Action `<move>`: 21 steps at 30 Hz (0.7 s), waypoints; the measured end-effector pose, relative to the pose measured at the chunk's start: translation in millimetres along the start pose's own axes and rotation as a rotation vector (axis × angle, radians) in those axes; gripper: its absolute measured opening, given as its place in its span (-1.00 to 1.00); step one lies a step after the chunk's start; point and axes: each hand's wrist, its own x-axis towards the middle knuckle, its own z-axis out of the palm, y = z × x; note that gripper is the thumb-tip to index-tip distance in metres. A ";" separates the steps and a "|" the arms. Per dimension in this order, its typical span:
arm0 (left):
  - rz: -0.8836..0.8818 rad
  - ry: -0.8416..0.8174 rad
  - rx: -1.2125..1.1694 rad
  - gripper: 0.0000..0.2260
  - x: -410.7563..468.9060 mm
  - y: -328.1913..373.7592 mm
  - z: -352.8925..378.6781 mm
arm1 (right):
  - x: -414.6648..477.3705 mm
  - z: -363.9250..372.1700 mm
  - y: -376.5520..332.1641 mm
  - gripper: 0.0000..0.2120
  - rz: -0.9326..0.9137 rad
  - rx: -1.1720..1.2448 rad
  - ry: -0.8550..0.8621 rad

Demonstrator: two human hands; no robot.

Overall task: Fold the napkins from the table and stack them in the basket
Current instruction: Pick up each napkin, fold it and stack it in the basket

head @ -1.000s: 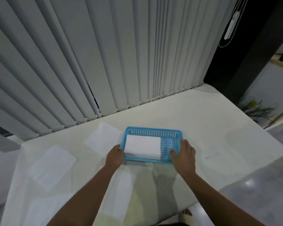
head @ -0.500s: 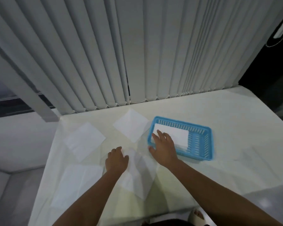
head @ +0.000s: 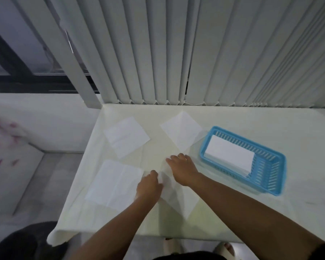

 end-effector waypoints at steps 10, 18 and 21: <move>0.075 0.091 -0.036 -0.83 10.4 -2.9 -16.7 | 9.5 -20.6 4.0 -0.83 -0.008 0.196 0.074; 0.210 0.074 -0.248 -0.90 5.9 -0.3 -39.9 | -0.6 -43.0 22.0 -0.88 0.068 0.333 0.107; 0.257 0.027 -0.261 -0.83 -2.6 0.6 -32.3 | -18.7 -35.6 32.8 -0.85 0.081 0.339 0.097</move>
